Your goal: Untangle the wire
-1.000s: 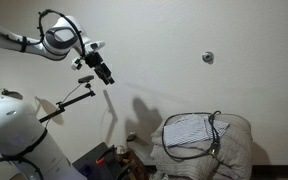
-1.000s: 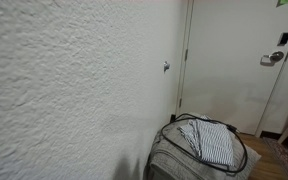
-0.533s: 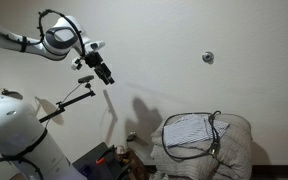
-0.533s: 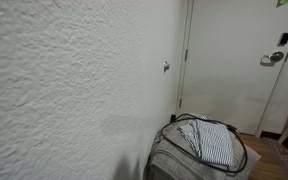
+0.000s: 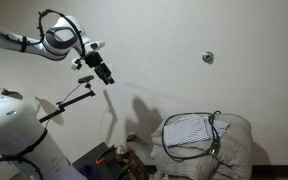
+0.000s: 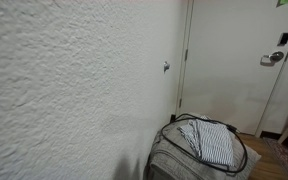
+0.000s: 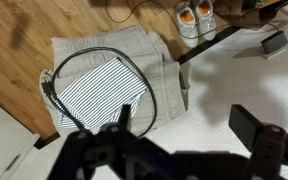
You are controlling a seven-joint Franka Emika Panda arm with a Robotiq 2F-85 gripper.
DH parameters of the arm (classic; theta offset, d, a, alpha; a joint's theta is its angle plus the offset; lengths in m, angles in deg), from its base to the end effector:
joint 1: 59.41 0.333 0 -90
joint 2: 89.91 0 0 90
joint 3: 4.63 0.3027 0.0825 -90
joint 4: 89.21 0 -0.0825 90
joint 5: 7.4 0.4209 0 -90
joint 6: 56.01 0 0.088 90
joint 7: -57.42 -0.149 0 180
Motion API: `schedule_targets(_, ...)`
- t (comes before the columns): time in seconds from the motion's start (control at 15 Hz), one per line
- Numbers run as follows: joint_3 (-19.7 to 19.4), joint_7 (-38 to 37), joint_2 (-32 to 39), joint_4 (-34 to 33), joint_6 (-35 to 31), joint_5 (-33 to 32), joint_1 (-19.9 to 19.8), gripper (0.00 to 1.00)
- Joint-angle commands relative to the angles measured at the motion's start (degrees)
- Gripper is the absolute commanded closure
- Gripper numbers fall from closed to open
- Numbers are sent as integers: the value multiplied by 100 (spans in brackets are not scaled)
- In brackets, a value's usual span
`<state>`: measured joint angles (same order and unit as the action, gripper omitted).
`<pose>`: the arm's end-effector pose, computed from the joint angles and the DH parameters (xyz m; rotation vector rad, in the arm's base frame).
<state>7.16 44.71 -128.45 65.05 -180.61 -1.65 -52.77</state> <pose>0.3827 0.1222 0.3741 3.1292 0.0223 0.2397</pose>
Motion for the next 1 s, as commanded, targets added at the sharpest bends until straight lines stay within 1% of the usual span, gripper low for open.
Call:
schedule_targets(0.0,-33,-18,3,-10,15,-27,31,0)
schedule_targets(0.53,-33,-18,3,-10,15,-27,31,0)
schedule_targets(0.67,-32,96,38,-81,47,-111,40,0)
schedule_targets(0.93,52,-171,156,-372,-154,-419,-224,0)
